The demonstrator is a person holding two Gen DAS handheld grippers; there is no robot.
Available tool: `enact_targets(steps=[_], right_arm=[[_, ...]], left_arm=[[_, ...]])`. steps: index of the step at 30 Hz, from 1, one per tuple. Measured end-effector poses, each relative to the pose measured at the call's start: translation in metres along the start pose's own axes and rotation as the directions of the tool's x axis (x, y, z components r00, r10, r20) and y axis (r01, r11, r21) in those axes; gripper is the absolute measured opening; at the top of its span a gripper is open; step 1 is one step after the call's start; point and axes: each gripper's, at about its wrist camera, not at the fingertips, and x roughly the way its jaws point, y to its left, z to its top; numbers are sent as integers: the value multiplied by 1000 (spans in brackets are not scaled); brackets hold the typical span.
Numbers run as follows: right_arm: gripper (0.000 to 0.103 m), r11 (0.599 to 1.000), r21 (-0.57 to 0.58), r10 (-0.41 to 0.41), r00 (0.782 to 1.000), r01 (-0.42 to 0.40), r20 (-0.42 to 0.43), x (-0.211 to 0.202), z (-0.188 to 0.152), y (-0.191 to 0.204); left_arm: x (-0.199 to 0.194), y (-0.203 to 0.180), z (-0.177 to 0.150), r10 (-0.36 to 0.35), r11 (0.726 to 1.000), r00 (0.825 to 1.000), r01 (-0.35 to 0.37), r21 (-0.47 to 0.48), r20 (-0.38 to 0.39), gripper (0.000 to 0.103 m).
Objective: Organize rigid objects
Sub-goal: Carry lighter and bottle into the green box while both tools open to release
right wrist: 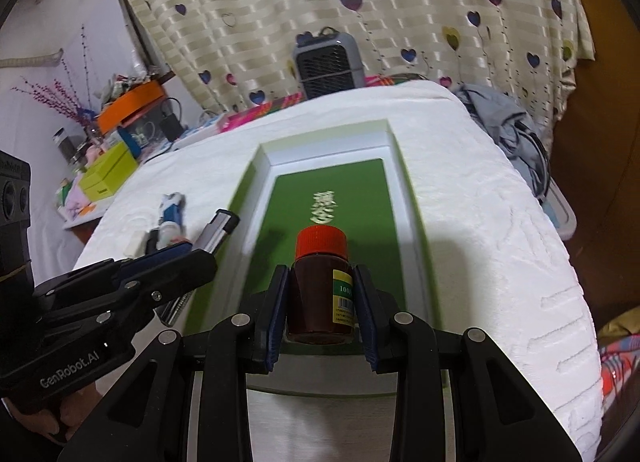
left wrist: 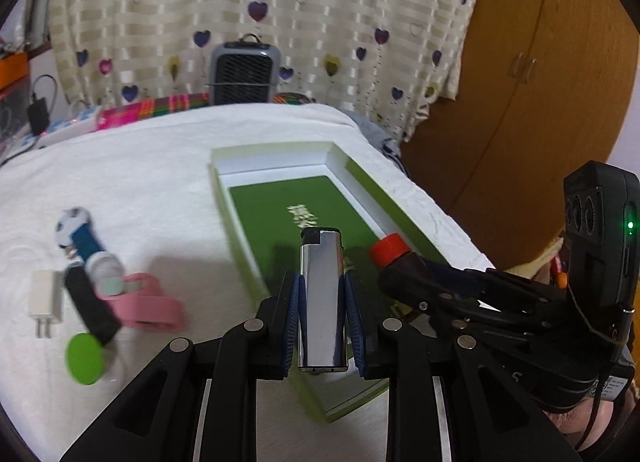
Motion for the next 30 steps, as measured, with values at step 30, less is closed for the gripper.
enact_targets(steps=[30], right_arm=[[42, 999, -30, -45, 999, 45, -10, -6, 0, -4]], left_arm=[[3, -2, -4, -30, 1000, 1000, 30, -6, -7, 22]])
